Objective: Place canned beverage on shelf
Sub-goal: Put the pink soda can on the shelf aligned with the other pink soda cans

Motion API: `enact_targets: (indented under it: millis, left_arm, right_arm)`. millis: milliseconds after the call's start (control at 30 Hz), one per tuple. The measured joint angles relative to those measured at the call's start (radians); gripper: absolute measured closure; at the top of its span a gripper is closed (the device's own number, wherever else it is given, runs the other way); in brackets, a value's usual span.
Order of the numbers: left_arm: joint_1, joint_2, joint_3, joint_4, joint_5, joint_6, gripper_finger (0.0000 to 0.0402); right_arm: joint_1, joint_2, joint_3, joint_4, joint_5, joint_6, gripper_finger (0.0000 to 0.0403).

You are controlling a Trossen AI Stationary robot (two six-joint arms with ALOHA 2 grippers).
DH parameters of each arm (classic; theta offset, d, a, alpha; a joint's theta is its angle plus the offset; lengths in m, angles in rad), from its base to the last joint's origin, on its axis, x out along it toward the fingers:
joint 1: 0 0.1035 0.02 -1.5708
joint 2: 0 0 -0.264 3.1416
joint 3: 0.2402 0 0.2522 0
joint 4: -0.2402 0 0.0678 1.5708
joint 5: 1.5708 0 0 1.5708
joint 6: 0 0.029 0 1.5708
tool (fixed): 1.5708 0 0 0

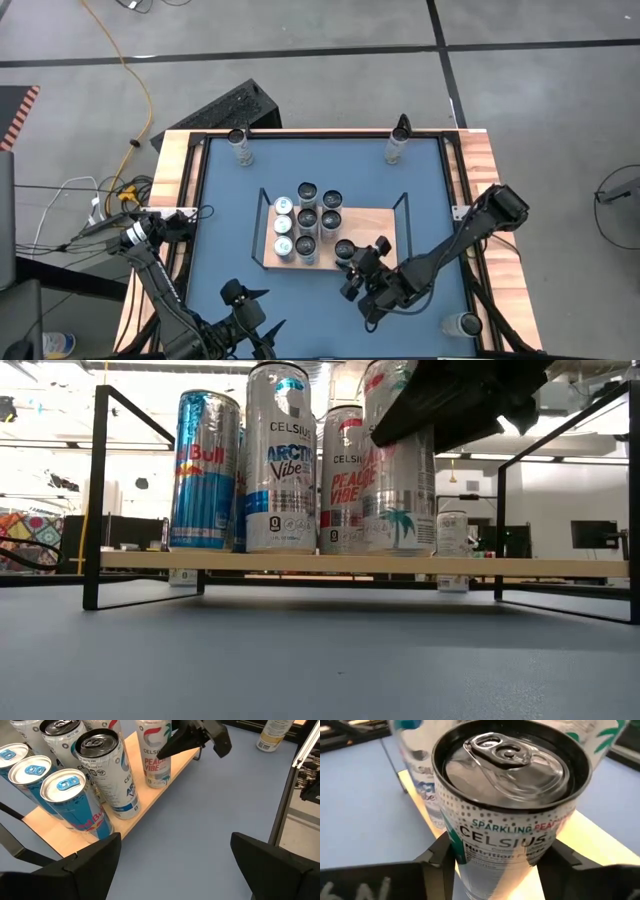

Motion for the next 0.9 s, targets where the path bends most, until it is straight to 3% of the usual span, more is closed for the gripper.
enact_targets:
  millis: [200, 400, 500, 667, 767, 900]
  left_arm:
    - [0.000, 0.000, 0.000, 0.000, 0.000, 0.000, 0.0040]
    - [0.000, 0.000, 0.000, -0.001, 0.002, 0.000, 0.0040]
    - [0.000, 0.000, 0.000, -0.001, 0.003, 0.011, 0.0040]
    - [0.000, 0.000, 0.000, -0.001, 0.002, 0.018, 0.0040]
    - [0.000, 0.000, 0.000, 0.000, -0.002, 0.018, 0.0040]
    - [0.000, 0.000, 0.000, -0.002, -0.005, 0.014, 0.0040]
  right_arm:
    - [0.028, 0.000, 0.000, 0.009, 0.014, -0.161, 0.0189]
    - [0.062, 0.000, 0.000, 0.040, 0.011, -0.273, 0.0195]
    - [0.081, -0.002, 0.000, 0.142, -0.051, -0.450, 0.0195]
    - [0.080, -0.055, -0.001, 0.229, -0.290, -0.679, 0.0191]
    - [0.070, -0.097, -0.011, 0.250, -0.328, -0.774, 0.0191]
    - [0.052, -0.193, -0.122, 0.463, -0.383, -0.882, 0.0191]
